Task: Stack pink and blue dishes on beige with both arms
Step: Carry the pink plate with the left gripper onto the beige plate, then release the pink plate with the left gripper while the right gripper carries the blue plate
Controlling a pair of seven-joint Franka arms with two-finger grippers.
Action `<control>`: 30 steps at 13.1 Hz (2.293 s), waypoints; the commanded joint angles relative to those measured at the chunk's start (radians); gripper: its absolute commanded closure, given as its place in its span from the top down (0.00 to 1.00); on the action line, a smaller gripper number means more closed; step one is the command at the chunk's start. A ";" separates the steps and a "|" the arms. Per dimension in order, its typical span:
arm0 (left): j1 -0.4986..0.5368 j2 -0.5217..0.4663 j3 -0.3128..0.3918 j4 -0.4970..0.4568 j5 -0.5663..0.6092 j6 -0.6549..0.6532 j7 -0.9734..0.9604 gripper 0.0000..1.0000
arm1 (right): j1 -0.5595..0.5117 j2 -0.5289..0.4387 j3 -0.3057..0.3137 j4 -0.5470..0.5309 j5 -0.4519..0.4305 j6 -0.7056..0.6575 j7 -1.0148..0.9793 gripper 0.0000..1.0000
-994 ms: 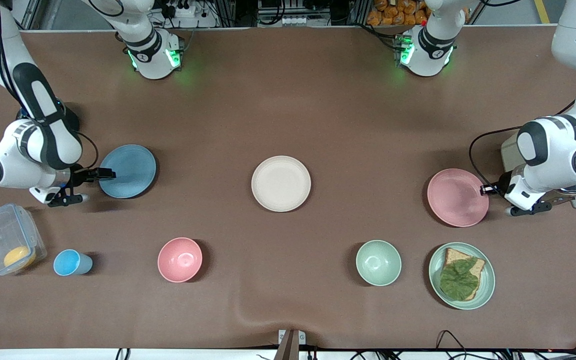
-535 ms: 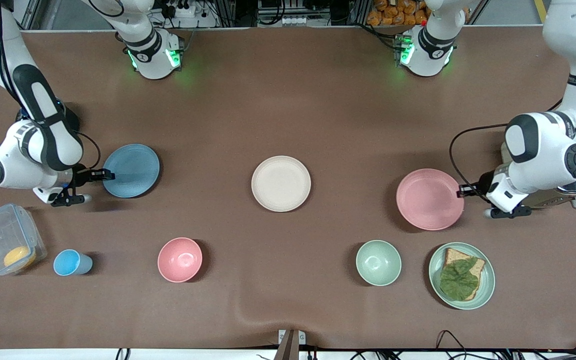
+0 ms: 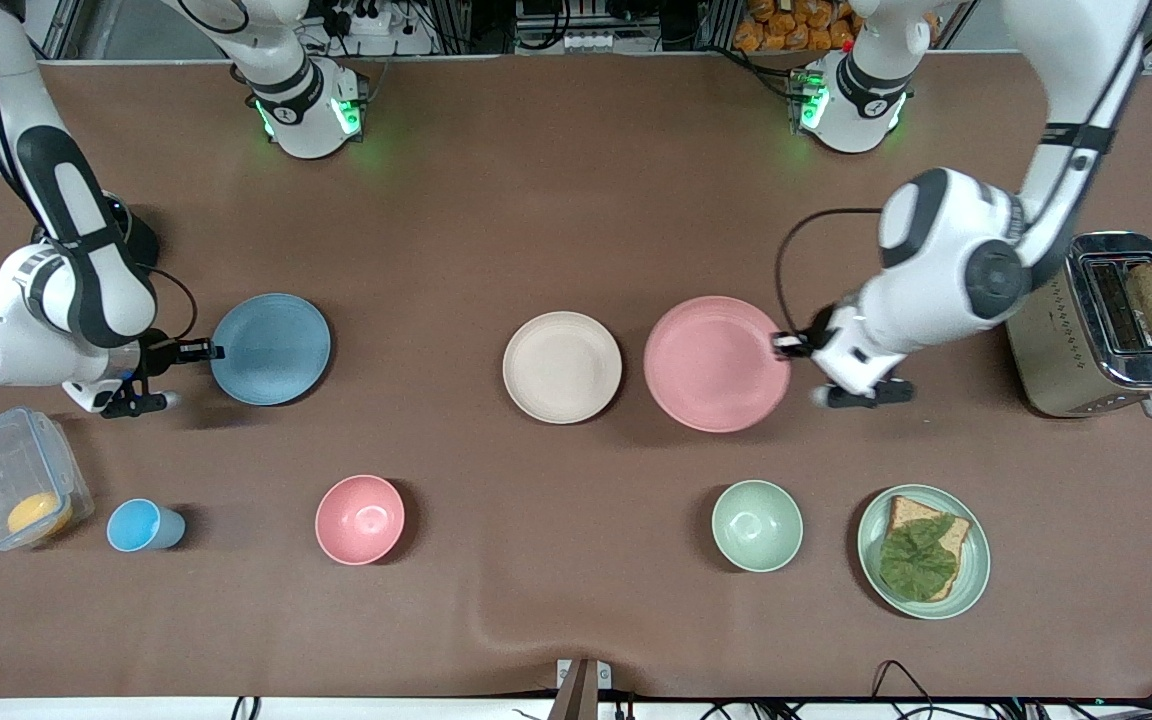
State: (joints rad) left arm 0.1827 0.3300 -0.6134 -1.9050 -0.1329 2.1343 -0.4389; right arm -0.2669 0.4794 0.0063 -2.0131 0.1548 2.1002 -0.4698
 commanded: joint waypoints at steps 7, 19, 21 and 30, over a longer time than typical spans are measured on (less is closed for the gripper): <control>-0.253 0.242 0.012 0.034 -0.001 0.289 -0.195 0.00 | 0.015 0.007 -0.003 0.131 0.020 -0.158 0.022 0.00; -0.434 0.356 0.136 0.073 0.044 0.398 -0.218 0.00 | 0.225 0.004 -0.002 0.339 0.049 -0.431 0.374 0.00; -0.433 0.356 0.136 0.083 0.044 0.398 -0.216 0.00 | 0.268 0.004 -0.002 0.350 0.104 -0.431 0.434 0.00; -0.433 0.374 0.138 0.110 0.045 0.398 -0.215 0.00 | 0.364 0.005 -0.002 0.382 0.183 -0.431 0.576 0.00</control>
State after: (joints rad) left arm -0.2398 0.6885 -0.4802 -1.8188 -0.1110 2.5270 -0.6299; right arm 0.0980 0.4802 0.0116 -1.6504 0.3104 1.6879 0.0961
